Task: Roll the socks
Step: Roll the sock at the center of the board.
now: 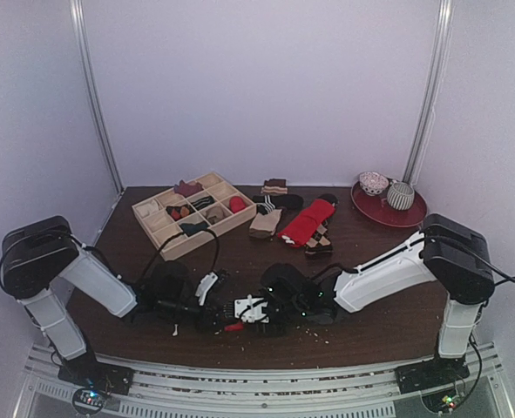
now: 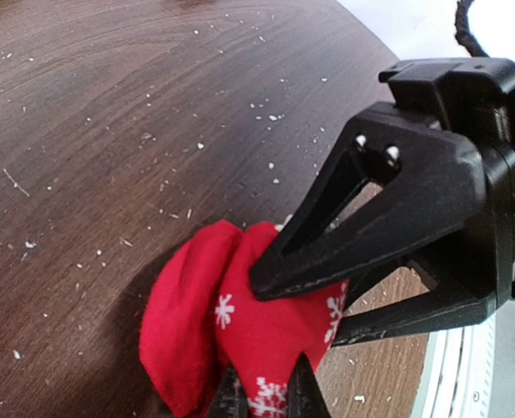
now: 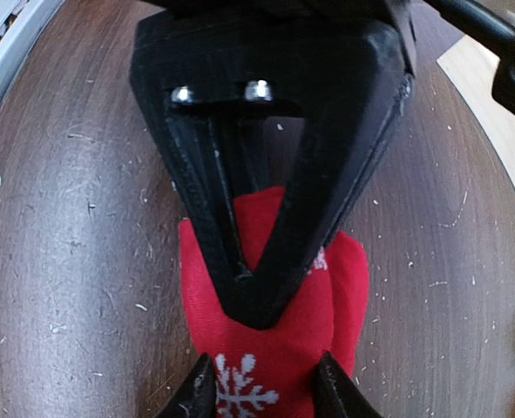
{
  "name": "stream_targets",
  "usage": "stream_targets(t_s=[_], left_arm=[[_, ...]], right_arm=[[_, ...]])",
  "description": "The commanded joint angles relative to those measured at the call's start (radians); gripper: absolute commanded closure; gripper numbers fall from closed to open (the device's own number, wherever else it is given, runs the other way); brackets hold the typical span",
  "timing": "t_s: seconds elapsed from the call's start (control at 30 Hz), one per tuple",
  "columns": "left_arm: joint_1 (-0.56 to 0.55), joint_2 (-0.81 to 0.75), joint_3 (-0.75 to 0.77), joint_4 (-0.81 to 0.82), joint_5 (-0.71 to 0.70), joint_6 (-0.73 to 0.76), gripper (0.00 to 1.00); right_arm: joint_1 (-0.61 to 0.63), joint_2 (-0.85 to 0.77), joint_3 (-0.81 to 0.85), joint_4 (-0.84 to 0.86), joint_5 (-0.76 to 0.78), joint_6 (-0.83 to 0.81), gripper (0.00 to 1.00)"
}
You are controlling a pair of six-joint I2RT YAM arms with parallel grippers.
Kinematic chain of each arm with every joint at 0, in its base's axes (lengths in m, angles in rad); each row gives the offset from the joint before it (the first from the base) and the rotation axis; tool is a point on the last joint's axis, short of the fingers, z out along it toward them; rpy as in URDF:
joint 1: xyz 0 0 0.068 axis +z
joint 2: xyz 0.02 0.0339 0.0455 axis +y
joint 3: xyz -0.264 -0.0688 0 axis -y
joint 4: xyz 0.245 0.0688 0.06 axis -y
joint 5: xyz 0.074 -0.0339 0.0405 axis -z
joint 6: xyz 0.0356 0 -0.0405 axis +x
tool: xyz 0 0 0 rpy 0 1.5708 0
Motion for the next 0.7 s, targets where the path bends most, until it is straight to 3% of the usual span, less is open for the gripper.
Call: stream_targets(t_s=[0.0,0.17,0.3,0.43,0.5,0.67], left_arm=[[-0.005,0.000,-0.028,-0.229,-0.031,0.052,0.94],[-0.005,-0.169,-0.030,-0.254,-0.147,0.154,0.59],[-0.005,-0.339,-0.077,-0.181,-0.273,0.264,0.42],[-0.005,-0.413,-0.176,0.024,-0.304,0.371,0.24],[-0.005,-0.407,-0.215,0.146,-0.314,0.417,0.04],[-0.004,-0.263,-0.251,0.315,-0.302,0.456,0.02]], right_arm=[[-0.025,0.073,-0.011,-0.100,-0.054,0.101,0.71],[-0.062,0.077,0.010,-0.210,-0.204,0.153,0.73],[-0.094,0.143,0.095,-0.354,-0.269,0.187,0.74],[-0.117,0.202,0.165,-0.507,-0.320,0.211,0.74],[-0.125,0.225,0.194,-0.567,-0.336,0.224,0.73],[-0.139,0.270,0.228,-0.644,-0.334,0.260,0.73]])
